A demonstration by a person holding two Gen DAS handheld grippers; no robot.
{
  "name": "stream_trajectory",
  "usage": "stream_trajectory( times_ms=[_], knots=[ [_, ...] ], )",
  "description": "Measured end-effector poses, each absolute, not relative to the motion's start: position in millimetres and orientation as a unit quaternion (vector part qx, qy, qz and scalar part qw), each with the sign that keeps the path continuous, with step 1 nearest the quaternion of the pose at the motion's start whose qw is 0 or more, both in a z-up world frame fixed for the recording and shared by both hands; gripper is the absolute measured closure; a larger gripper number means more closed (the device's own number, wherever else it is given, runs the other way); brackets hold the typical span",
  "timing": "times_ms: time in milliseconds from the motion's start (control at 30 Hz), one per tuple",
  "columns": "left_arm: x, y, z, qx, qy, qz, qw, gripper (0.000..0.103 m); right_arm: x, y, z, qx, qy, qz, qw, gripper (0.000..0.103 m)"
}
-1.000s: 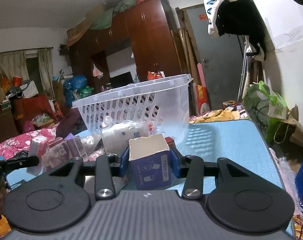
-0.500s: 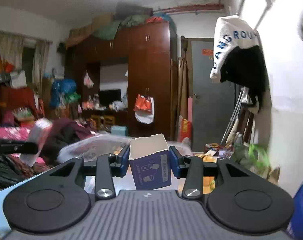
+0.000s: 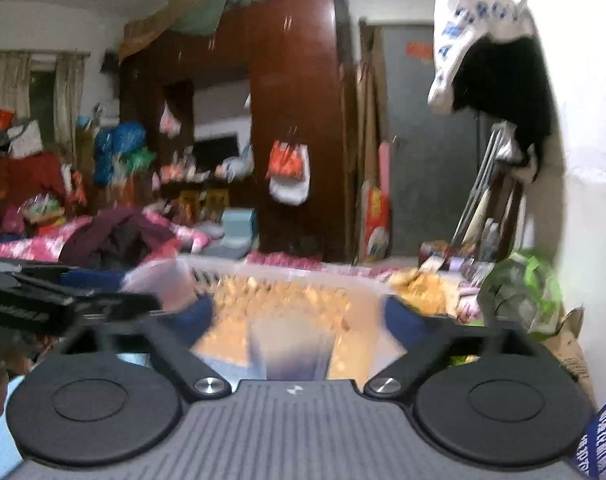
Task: Organize objects
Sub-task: 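Lift both items into the white basket and open both tools, then grasp the silver foil pack with the left tool while the right grasps the white red-print box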
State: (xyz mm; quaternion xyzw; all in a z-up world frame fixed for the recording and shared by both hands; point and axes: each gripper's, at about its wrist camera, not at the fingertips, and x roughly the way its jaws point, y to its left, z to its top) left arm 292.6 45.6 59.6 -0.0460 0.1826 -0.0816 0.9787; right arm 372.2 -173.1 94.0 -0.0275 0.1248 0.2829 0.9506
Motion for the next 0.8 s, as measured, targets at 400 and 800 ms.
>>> stream_trajectory(
  times_ms=[400, 800],
  knots=[
    [123.8, -1.5, -16.7, -0.029, 0.115, -0.183, 0.976, 0.0, 246.1, -248.3, 0.5, 0.068, 0.152, 0.298, 0.94, 0.0],
    [129.9, -14.2, -43.7, -0.021, 0.149, -0.174, 0.973, 0.058, 227.8, -244.9, -11.0, 0.071, 0.164, 0.303, 0.936, 0.0]
  ],
)
